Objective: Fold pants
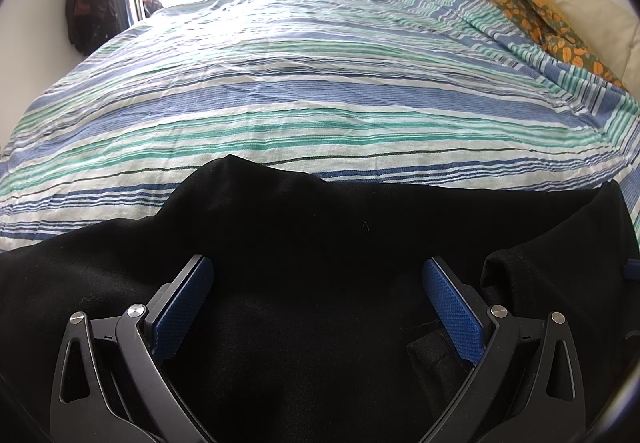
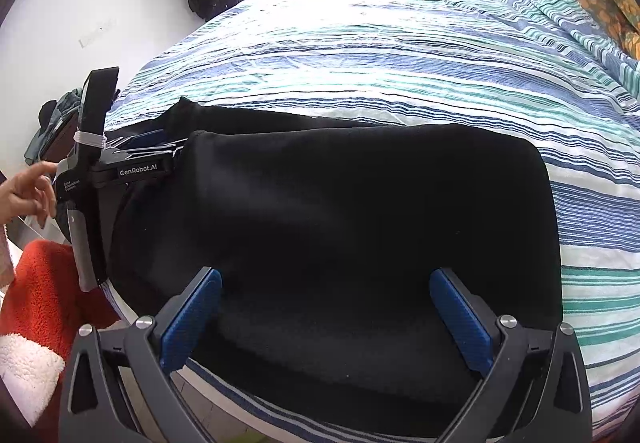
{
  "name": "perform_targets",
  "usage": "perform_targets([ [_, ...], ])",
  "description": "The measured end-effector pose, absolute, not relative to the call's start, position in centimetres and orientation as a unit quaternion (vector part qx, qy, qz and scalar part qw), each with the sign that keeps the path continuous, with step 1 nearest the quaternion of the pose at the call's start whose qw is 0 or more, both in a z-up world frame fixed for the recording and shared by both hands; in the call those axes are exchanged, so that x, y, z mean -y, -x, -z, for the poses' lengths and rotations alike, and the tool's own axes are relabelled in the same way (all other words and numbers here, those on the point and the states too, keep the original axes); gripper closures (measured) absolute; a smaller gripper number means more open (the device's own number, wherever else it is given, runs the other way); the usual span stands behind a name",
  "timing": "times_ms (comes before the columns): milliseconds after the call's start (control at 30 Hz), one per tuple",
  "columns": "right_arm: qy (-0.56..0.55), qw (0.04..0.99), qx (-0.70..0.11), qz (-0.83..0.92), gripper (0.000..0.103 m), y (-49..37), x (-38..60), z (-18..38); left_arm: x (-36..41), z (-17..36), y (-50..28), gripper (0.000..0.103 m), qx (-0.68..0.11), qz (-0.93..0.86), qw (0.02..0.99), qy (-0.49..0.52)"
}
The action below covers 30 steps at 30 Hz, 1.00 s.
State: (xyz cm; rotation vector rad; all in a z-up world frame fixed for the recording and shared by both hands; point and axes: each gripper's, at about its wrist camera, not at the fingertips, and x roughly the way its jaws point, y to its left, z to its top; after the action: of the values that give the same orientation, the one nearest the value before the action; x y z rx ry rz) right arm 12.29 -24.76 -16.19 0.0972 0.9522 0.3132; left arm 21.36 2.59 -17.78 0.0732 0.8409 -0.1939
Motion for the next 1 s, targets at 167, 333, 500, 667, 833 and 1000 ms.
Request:
perform_targets([
  [167, -0.087, 0.881, -0.433, -0.17, 0.001, -11.6, 25.5, 14.4, -2.7, 17.8, -21.3, 0.0, -0.408, 0.094, 0.907, -0.036],
  [333, -0.094, 0.907, -0.379, -0.16, 0.001, -10.6, 26.5, 11.3, -2.9, 18.0, -21.2, 0.0, -0.399, 0.097, 0.911, -0.033],
  [500, -0.114, 0.908, -0.374, -0.149, 0.001, -9.8, 28.0, 10.7, -2.8, 17.8, -21.3, 0.0, -0.404, 0.095, 0.909, -0.036],
  [667, -0.123, 0.907, -0.38, -0.133, 0.001, -10.1, 29.0, 11.1, -2.7, 17.7, -21.4, 0.0, -0.404, 0.094, 0.909, -0.037],
  [833, -0.114, 0.906, -0.387, -0.131, 0.001, -10.0, 29.0, 11.6, -2.7, 17.8, -21.5, 0.0, -0.404, 0.094, 0.909, -0.037],
  [1000, -0.108, 0.905, -0.392, -0.127, 0.001, -10.1, 28.7, 12.0, -2.8, 17.8, -21.6, 0.0, -0.403, 0.099, 0.909, -0.03],
])
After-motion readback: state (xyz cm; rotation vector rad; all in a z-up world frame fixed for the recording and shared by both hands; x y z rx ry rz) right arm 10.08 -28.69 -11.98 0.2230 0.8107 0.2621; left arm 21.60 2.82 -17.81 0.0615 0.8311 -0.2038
